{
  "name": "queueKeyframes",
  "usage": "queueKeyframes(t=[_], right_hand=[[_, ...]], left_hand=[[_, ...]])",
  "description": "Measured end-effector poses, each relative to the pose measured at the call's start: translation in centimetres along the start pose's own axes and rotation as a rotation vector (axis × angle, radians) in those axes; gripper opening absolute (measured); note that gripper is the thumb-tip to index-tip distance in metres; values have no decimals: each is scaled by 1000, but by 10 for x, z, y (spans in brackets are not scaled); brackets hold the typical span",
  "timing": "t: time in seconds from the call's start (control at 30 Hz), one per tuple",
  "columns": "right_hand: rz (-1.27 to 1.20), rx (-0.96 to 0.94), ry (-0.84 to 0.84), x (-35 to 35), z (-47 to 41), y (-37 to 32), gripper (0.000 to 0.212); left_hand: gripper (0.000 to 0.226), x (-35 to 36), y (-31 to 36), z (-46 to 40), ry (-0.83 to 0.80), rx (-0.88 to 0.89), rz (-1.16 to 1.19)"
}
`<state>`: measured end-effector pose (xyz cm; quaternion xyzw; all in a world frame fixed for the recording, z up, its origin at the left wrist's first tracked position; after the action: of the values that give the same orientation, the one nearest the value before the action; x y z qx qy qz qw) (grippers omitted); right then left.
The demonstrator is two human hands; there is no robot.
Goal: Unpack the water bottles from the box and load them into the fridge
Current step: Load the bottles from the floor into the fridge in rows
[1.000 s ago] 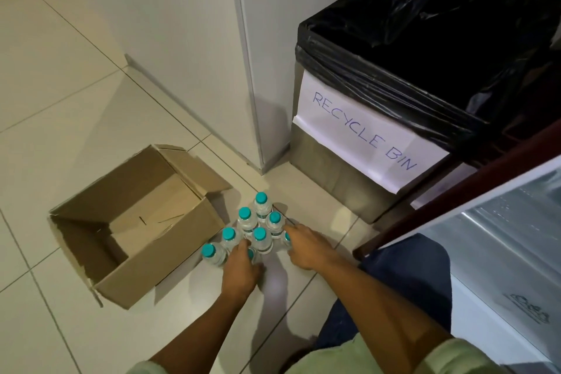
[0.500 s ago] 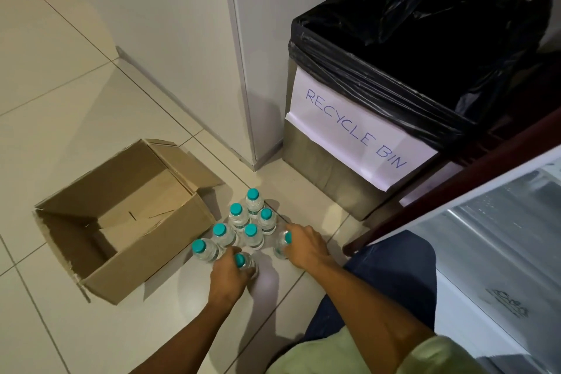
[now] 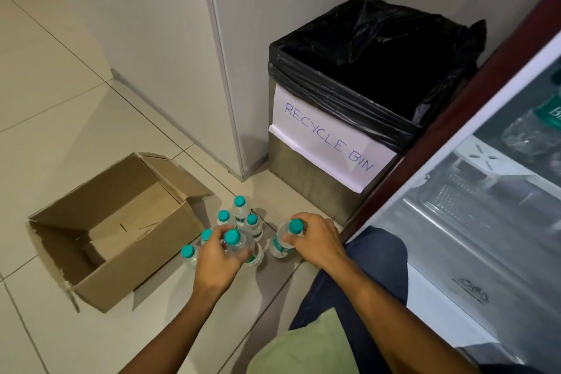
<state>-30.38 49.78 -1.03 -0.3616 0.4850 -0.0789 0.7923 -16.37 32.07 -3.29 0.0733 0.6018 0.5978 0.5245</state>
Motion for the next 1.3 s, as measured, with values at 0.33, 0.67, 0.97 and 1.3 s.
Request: queueKeyframes(t=[0.33, 0.67, 0.97, 1.3], right_hand=[[-231, -128, 200, -77, 67, -25, 25], [-455, -209, 424, -174, 140, -42, 25], [-451, -321, 672, -268, 209, -57, 24], [-258, -453, 1035, -341, 290, -71, 35]], left_hand=[[43, -32, 111, 42, -33, 383, 85], [48, -27, 228, 82, -115, 704, 28], [43, -24, 333, 132, -163, 978, 81], [48, -11, 421, 198, -308, 1262, 247]])
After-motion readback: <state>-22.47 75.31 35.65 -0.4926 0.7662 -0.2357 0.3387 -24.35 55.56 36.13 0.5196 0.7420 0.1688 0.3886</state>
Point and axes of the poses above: each hand's wrist, its own z-axis away from the middle knuckle, its own x-axis out of the palm, y = z × x, the point moved 4 cm from there along -z, towards the middle knuckle, and after that the axes turned 2 degrees about -x, right-handed, at the moved point
